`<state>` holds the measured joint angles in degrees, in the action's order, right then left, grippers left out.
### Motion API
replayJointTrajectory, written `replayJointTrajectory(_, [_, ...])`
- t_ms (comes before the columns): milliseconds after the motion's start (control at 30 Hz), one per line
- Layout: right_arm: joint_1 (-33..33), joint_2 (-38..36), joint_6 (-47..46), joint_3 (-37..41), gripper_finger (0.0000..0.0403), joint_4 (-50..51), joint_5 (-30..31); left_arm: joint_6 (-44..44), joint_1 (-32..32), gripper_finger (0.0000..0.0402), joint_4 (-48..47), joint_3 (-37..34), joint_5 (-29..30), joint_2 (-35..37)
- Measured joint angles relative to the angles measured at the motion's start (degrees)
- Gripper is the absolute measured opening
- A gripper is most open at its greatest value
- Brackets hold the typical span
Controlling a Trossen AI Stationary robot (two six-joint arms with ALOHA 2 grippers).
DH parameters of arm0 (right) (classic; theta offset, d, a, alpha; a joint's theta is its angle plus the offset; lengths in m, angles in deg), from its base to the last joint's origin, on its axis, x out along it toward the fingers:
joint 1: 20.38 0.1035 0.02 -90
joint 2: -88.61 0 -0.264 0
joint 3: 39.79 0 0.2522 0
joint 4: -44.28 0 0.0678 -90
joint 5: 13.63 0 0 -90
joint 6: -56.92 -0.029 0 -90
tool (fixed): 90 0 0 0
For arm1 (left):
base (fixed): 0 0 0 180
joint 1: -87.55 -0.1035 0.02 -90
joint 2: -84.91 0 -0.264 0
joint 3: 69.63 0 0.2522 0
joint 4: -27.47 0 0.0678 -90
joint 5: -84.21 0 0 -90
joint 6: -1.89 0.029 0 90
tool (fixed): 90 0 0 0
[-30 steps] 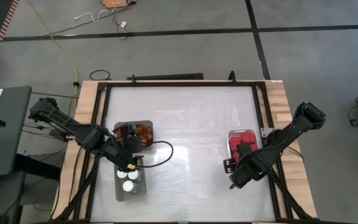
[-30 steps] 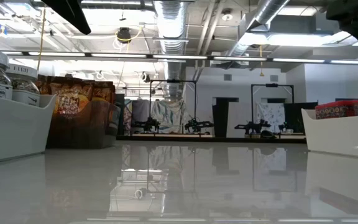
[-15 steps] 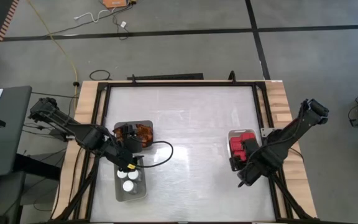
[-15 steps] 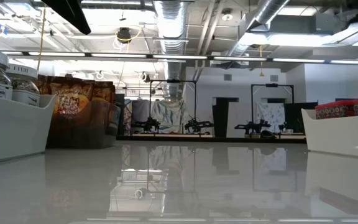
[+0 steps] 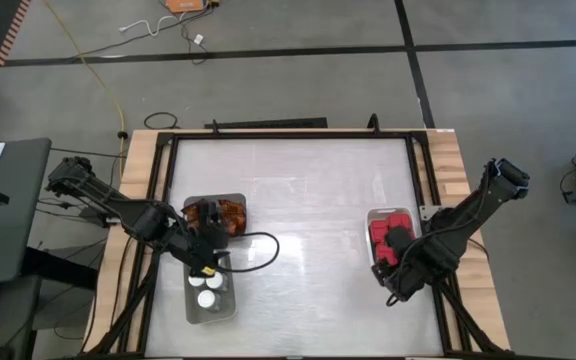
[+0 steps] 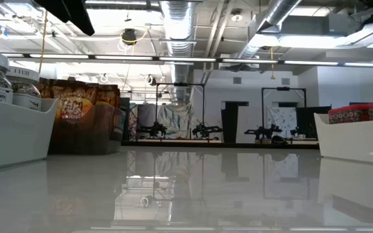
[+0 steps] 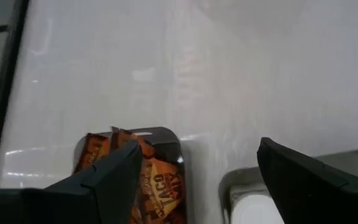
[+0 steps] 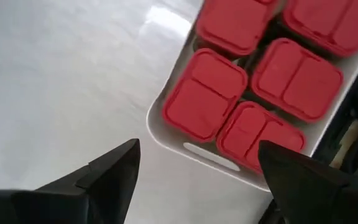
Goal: Sort spices by type
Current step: Return to Home Position
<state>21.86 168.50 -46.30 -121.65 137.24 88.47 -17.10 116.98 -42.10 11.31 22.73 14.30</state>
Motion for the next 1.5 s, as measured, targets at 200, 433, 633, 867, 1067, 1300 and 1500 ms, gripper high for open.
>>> replayJointTrajectory(200, [0.3,0.0,8.6,0.0,0.0352,-5.3,6.5,1.1,-0.6,0.0306,-0.5,0.0,0.0,0.3])
replayJointTrajectory(433, [-0.1,0.0,16.6,0.0,0.0352,-8.2,20.1,1.6,-1.4,0.0306,2.4,-2.5,1.1,2.4])
replayJointTrajectory(633, [-0.4,0.0,16.7,0.0,0.0352,-8.3,22.9,1.3,-1.4,0.0306,17.9,-19.4,0.5,16.8])
replayJointTrajectory(867, [-0.3,0.0,16.8,0.0,0.0352,-8.4,22.9,5.8,-1.4,0.0306,31.2,-35.6,0.5,44.6])
replayJointTrajectory(1067, [-1.6,0.0,23.0,0.0,0.0352,-9.2,23.0,17.7,-3.7,0.0306,39.6,-44.8,-0.3,66.8])
replayJointTrajectory(1300, [-5.5,0.0,25.9,0.0,0.0352,-9.9,23.8,20.6,-6.5,0.0306,39.2,-46.9,-5.2,69.3])
replayJointTrajectory(1500, [-8.3,0.0,32.6,0.0,0.0352,-13.9,24.0,22.6,-9.3,0.0306,42.6,-46.8,-8.0,70.6])
